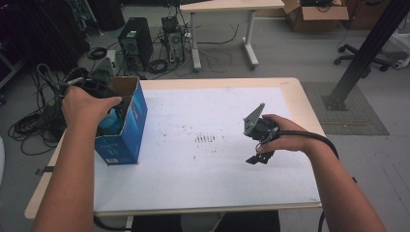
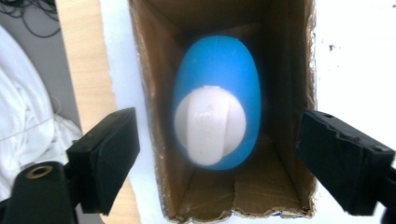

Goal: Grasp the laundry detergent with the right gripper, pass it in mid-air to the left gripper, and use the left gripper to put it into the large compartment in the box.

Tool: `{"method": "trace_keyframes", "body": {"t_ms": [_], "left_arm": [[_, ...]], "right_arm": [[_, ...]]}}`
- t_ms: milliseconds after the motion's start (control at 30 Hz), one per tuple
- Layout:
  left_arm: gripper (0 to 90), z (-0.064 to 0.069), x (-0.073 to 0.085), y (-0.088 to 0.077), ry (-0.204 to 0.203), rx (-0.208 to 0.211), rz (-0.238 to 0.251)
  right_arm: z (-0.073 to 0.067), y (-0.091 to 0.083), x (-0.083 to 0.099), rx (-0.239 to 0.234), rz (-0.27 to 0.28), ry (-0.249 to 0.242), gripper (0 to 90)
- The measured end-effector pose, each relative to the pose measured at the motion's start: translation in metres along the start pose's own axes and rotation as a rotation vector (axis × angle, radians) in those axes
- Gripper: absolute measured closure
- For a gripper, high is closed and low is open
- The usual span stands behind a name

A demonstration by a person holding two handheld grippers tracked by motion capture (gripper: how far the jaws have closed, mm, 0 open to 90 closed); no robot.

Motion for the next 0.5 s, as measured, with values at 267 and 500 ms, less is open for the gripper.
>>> {"method": "trace_keyframes", "body": {"t_ms": [267, 500], "left_arm": [[4.8, 0.007, 0.002, -0.008, 0.046, 0.005, 0.022], [4.7, 0.011, 0.003, -0.016, 0.064, 0.001, 0.03]], "right_arm": [[-0.001, 0.0, 0.0, 0.002, 0.002, -0.001, 3.2], [-0.003, -0.001, 0.001, 0.002, 0.004, 0.0, 3.3]]}}
Point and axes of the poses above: each handheld gripper's, and its own axes: y roughly forward along the jaws, x roughly out of its underside, z roughly to its right, the point moved 8 cm from there along y, roughly forward along the jaws, and after that the axes turned 15 degrees about -z, right-handed, at the moved point
